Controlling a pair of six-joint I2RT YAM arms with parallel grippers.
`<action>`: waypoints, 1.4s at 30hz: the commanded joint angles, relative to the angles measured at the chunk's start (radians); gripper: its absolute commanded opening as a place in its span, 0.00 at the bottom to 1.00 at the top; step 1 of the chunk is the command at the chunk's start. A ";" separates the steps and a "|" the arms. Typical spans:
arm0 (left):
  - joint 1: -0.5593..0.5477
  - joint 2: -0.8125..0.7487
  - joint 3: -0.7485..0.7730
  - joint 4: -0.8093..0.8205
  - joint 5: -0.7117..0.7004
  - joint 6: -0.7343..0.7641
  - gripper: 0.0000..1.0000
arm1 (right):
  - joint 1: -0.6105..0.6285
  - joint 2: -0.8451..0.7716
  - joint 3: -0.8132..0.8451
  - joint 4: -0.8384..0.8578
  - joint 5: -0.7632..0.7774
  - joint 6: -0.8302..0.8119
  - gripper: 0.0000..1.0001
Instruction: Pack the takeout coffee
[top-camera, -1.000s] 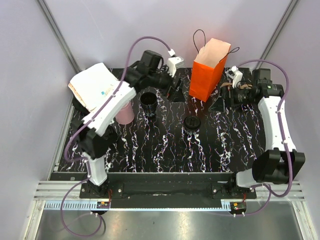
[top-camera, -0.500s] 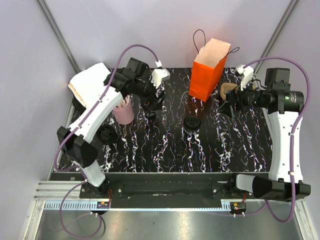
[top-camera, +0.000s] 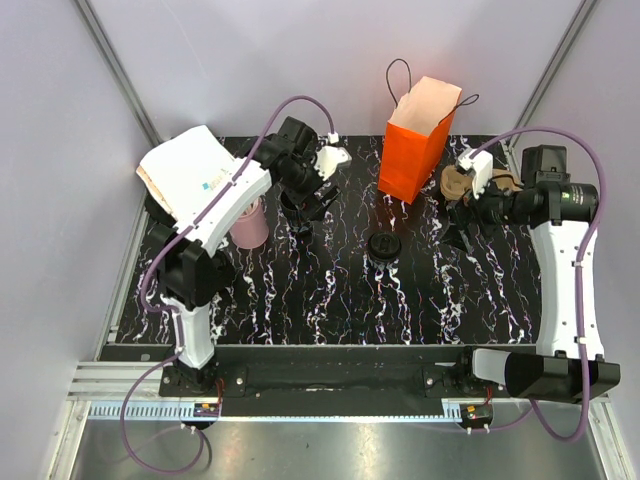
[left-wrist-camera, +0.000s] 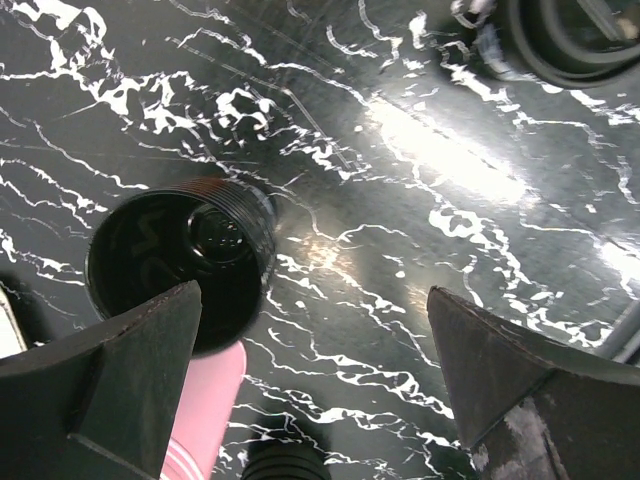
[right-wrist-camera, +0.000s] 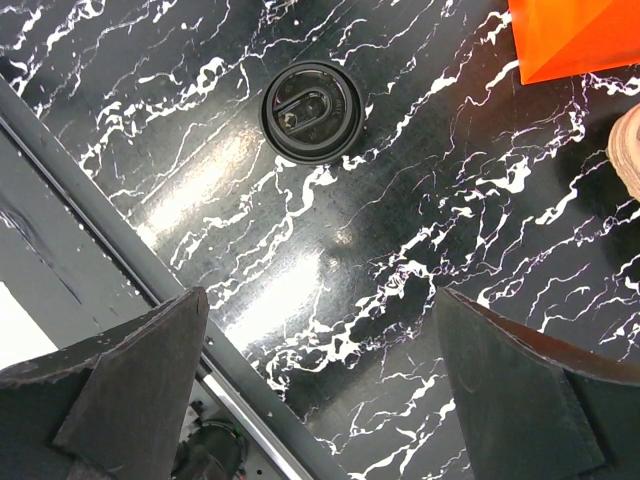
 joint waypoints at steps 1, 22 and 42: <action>0.023 0.042 0.061 0.013 -0.052 0.027 0.99 | 0.003 0.011 -0.003 0.006 -0.028 -0.053 1.00; 0.050 0.211 0.096 0.021 -0.092 0.064 0.80 | 0.003 0.080 -0.012 0.041 -0.077 -0.033 0.99; 0.049 0.273 0.104 0.009 -0.100 0.062 0.37 | 0.003 0.063 -0.062 0.072 -0.079 -0.027 0.98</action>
